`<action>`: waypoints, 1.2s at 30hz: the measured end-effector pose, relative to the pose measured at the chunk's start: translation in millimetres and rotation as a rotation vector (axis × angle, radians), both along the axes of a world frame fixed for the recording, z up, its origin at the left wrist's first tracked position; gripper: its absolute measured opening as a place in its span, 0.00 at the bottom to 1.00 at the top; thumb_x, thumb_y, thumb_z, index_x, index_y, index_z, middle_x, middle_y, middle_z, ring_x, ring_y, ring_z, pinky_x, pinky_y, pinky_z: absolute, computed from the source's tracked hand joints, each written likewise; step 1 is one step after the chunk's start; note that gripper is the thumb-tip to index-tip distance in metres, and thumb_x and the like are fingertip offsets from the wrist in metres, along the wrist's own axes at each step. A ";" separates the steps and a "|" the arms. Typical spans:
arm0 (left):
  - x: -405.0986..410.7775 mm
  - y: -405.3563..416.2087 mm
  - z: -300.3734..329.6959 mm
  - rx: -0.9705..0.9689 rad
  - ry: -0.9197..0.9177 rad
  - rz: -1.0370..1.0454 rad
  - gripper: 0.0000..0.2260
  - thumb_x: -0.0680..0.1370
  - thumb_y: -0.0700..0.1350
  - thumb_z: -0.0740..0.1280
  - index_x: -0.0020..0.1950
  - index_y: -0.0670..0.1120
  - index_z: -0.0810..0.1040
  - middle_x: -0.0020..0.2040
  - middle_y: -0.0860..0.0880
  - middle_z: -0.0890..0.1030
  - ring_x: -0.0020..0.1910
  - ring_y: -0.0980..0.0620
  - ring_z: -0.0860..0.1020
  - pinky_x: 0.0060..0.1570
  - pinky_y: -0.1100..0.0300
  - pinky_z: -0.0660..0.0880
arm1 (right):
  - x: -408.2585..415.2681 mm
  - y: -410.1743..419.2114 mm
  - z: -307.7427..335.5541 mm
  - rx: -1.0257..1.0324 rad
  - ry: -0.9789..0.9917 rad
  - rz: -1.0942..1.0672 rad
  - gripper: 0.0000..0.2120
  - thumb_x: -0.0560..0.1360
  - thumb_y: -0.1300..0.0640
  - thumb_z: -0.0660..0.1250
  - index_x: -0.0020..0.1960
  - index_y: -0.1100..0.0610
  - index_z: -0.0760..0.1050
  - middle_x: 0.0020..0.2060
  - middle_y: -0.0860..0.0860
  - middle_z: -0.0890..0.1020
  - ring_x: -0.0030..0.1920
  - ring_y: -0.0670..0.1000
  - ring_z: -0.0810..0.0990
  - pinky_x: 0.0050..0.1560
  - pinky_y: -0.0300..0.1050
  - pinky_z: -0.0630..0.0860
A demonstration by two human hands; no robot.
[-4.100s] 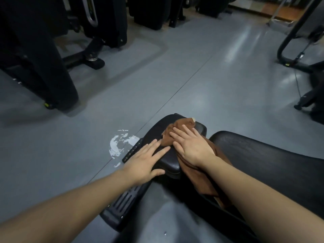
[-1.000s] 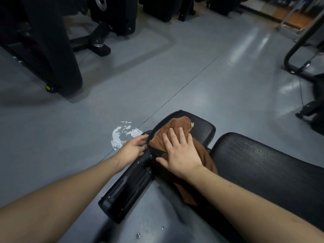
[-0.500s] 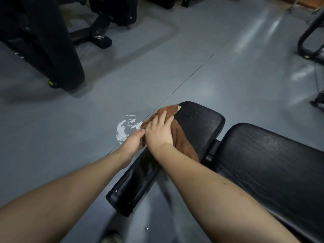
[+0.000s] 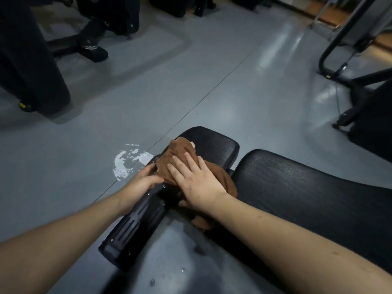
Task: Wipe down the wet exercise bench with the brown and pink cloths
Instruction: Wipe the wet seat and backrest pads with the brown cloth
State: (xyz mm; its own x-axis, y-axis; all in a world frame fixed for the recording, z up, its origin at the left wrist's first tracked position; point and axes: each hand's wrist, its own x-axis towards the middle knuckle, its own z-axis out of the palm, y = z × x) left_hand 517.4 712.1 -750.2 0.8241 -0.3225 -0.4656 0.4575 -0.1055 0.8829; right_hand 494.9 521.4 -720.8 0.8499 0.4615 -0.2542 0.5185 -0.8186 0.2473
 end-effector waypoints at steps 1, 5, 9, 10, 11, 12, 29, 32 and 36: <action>3.7 3.5 -3.0 -0.003 0.009 -0.024 0.26 0.68 0.42 0.67 0.67 0.51 0.75 0.54 0.53 0.85 0.52 0.60 0.82 0.50 0.63 0.76 | -2.0 -5.9 1.5 -0.019 0.004 0.018 0.55 0.71 0.36 0.71 0.82 0.57 0.42 0.82 0.58 0.47 0.80 0.66 0.46 0.77 0.67 0.51; 26.3 13.0 -31.2 -0.041 0.095 0.048 0.37 0.57 0.36 0.60 0.67 0.48 0.77 0.60 0.45 0.83 0.56 0.50 0.81 0.53 0.39 0.78 | -4.1 -9.8 1.3 -0.038 0.006 0.036 0.55 0.72 0.37 0.72 0.82 0.58 0.42 0.82 0.59 0.47 0.80 0.67 0.46 0.76 0.68 0.51; 20.8 5.8 -19.6 -0.074 0.125 0.117 0.32 0.61 0.36 0.60 0.66 0.44 0.78 0.57 0.42 0.81 0.52 0.42 0.78 0.45 0.62 0.75 | 1.0 -1.0 -4.3 0.008 -0.025 0.010 0.49 0.75 0.38 0.67 0.82 0.58 0.46 0.82 0.60 0.49 0.80 0.67 0.46 0.76 0.69 0.51; 19.6 4.8 -17.3 -0.070 0.128 0.135 0.29 0.65 0.35 0.60 0.67 0.43 0.78 0.58 0.41 0.82 0.56 0.42 0.79 0.52 0.59 0.76 | 2.9 3.1 -6.0 0.019 -0.035 -0.003 0.46 0.77 0.38 0.65 0.82 0.58 0.46 0.82 0.60 0.49 0.80 0.67 0.45 0.76 0.69 0.51; 17.8 4.6 -16.2 -0.056 0.123 0.155 0.25 0.71 0.34 0.60 0.68 0.42 0.77 0.59 0.40 0.82 0.57 0.42 0.80 0.56 0.57 0.76 | 5.0 8.4 -7.7 0.028 -0.045 -0.015 0.43 0.79 0.39 0.62 0.82 0.59 0.46 0.82 0.60 0.49 0.80 0.67 0.45 0.76 0.69 0.51; 17.9 4.5 -16.5 -0.049 0.108 0.173 0.21 0.77 0.33 0.57 0.68 0.42 0.77 0.58 0.40 0.83 0.56 0.43 0.81 0.56 0.58 0.76 | 7.2 14.6 -9.4 0.031 -0.055 -0.027 0.41 0.80 0.40 0.59 0.82 0.59 0.46 0.82 0.60 0.49 0.80 0.68 0.45 0.76 0.69 0.50; 14.8 -17.7 -19.1 -0.078 0.056 0.284 0.16 0.87 0.50 0.52 0.69 0.46 0.73 0.53 0.51 0.82 0.47 0.58 0.81 0.41 0.67 0.78 | 133.3 44.2 2.9 -0.019 0.110 -0.044 0.28 0.81 0.37 0.50 0.67 0.53 0.77 0.66 0.54 0.79 0.68 0.55 0.75 0.66 0.50 0.67; 12.9 -22.1 -22.3 -0.044 0.068 0.245 0.17 0.86 0.52 0.53 0.69 0.47 0.73 0.59 0.50 0.82 0.52 0.54 0.81 0.49 0.61 0.77 | 158.6 25.1 5.4 -0.017 0.114 -0.190 0.28 0.81 0.38 0.50 0.70 0.53 0.75 0.68 0.56 0.77 0.70 0.56 0.73 0.67 0.51 0.66; 10.3 -24.0 -22.4 -0.026 0.049 0.216 0.16 0.86 0.48 0.56 0.69 0.43 0.72 0.51 0.51 0.81 0.47 0.54 0.80 0.63 0.50 0.74 | 176.3 12.9 2.7 -0.027 0.119 -0.328 0.28 0.82 0.39 0.49 0.70 0.52 0.74 0.70 0.54 0.76 0.71 0.57 0.72 0.64 0.54 0.67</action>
State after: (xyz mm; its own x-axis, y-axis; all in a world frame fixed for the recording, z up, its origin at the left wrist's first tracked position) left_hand 527.7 688.2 -772.7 0.8521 -0.1536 -0.5003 0.5092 0.0224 0.8603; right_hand 671.2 534.3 -718.1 0.9156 0.1605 -0.3687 0.2553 -0.9404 0.2246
